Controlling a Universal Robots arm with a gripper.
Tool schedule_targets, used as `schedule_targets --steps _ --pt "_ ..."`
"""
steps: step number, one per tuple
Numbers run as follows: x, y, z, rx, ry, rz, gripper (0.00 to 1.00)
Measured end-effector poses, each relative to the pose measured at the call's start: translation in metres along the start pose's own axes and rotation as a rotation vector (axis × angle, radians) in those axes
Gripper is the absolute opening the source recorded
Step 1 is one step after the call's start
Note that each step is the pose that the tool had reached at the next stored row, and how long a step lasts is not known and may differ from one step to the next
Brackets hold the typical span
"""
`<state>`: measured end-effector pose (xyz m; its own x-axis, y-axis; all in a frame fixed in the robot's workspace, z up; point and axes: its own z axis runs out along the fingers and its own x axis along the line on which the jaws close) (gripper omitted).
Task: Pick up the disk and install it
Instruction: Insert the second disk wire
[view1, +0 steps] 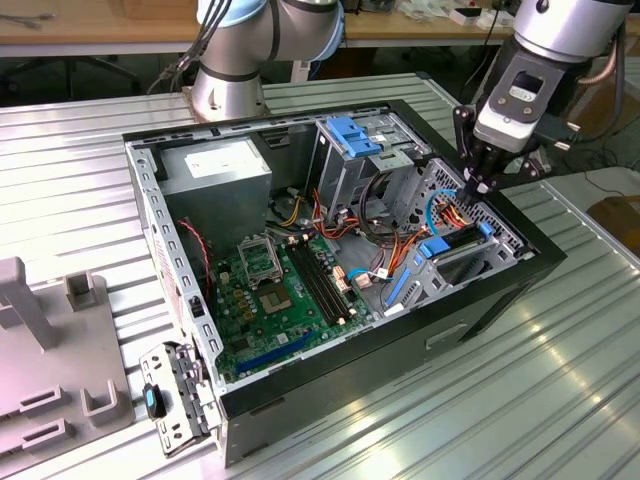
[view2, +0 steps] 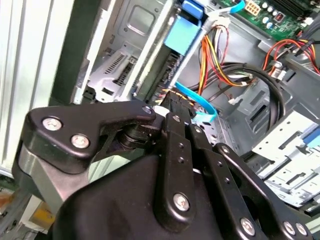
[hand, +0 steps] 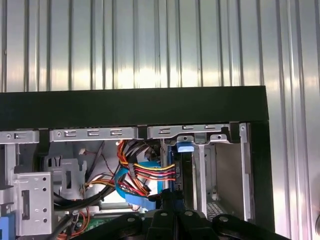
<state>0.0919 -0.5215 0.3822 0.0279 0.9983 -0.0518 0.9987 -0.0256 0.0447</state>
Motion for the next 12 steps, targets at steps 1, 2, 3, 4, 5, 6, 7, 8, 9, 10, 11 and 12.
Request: schedule_targets --steps 1,2,3,4,5,6,7,8,9,10,11,12 --pt "0.0025 -0.0002 -0.0002 0.0035 -0.0003 0.000 0.11" --pt "0.0038 -0.0002 -0.0002 0.0059 -0.0004 0.000 0.11" --pt "0.0042 -0.0001 -0.0002 0.0093 -0.0009 0.000 0.11" --pt "0.0043 0.0002 -0.0007 0.0171 -0.0014 -0.001 0.11" --pt "0.0043 0.0005 -0.0015 0.0244 -0.0016 -0.001 0.11" --pt "0.0042 0.0011 -0.0041 0.0345 -0.0021 -0.002 0.11" --pt "0.0042 0.0015 -0.0055 0.0375 -0.0021 -0.002 0.11" --pt "0.0041 0.0019 -0.0070 0.0398 -0.0025 -0.002 0.11" --pt "0.0044 0.0027 -0.0082 0.0412 -0.0037 -0.002 0.11" --pt "0.0056 0.0044 -0.0082 0.0420 -0.0051 -0.002 0.11" --pt "0.0072 0.0053 -0.0083 0.0425 -0.0071 -0.002 0.11" --pt "0.0086 0.0057 -0.0085 0.0437 -0.0078 -0.002 0.11"
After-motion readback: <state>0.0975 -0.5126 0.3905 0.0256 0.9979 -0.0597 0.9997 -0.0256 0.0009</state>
